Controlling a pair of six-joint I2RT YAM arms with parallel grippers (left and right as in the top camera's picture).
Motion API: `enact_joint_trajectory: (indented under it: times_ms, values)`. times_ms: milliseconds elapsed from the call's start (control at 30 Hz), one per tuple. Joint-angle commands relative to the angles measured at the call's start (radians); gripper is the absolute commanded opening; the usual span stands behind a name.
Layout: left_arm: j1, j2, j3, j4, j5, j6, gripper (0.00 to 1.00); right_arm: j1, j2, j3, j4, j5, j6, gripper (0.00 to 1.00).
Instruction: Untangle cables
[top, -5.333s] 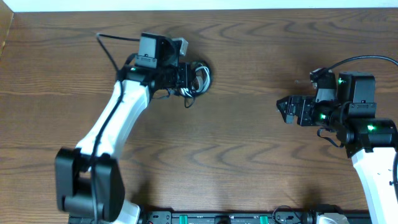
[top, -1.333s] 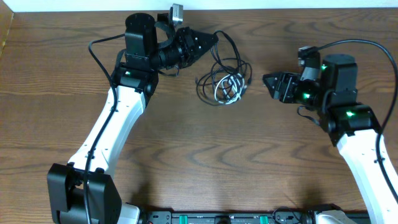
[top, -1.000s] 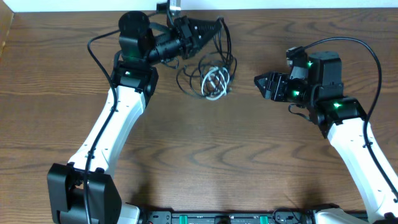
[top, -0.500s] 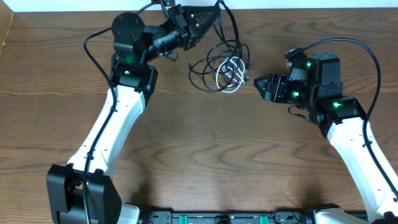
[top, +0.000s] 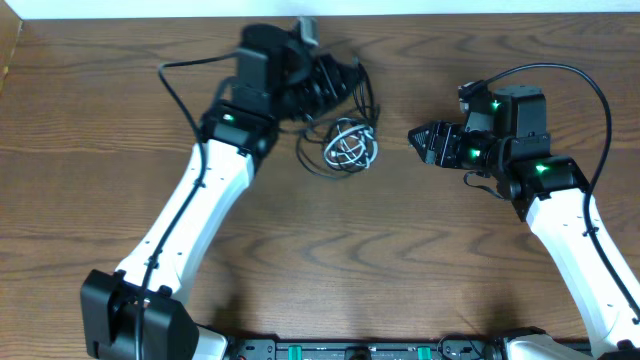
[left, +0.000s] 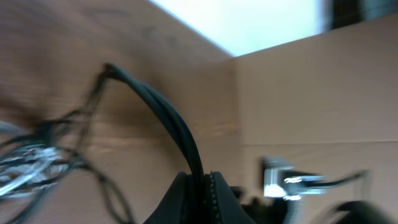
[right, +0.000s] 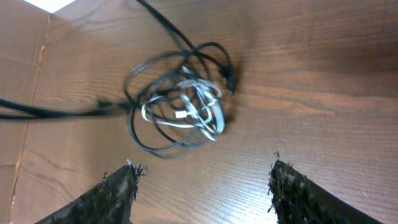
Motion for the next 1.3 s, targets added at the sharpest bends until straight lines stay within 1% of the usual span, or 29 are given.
enact_joint_trajectory:
  times_ms: [0,167,267,400,500,600,700,800,933,1167,1267]
  values:
    - [-0.036,-0.015,0.02,-0.051,-0.171,0.185,0.07,0.006,0.003,0.008,-0.002,-0.002,-0.006,0.68]
    - [-0.061,-0.015,0.067,-0.153,-0.225,0.238,0.07,0.006,0.003,0.008,0.007,-0.003,-0.006,0.68]
    - [-0.071,-0.015,0.119,-0.231,-0.277,0.246,0.07,0.007,0.003,0.008,0.023,-0.01,-0.024,0.69]
    - [-0.096,-0.015,0.203,-0.349,-0.354,0.263,0.07,0.007,0.003,0.009,0.076,-0.066,-0.071,0.69]
    - [-0.109,-0.015,0.238,-0.391,-0.355,0.27,0.07,0.016,0.003,0.009,0.135,-0.109,-0.082,0.69]
    - [-0.112,-0.015,0.247,-0.405,-0.339,0.242,0.07,0.041,0.003,0.009,0.203,-0.157,-0.098,0.67]
    - [-0.112,-0.015,0.247,-0.405,-0.296,0.217,0.07,0.079,0.003,0.008,0.247,-0.159,-0.125,0.67]
    - [-0.111,-0.016,0.247,-0.405,-0.292,0.187,0.07,0.113,0.005,0.008,0.263,-0.159,-0.166,0.66]
    - [-0.103,-0.016,0.248,-0.394,-0.295,0.183,0.07,0.143,0.009,0.008,0.276,-0.159,-0.208,0.65]
    - [-0.046,-0.016,0.248,-0.372,-0.293,0.08,0.07,0.149,0.008,0.008,0.278,-0.187,-0.285,0.67]
    - [-0.04,-0.016,0.248,-0.366,-0.255,0.042,0.07,0.164,0.011,0.008,0.286,-0.189,-0.308,0.67]
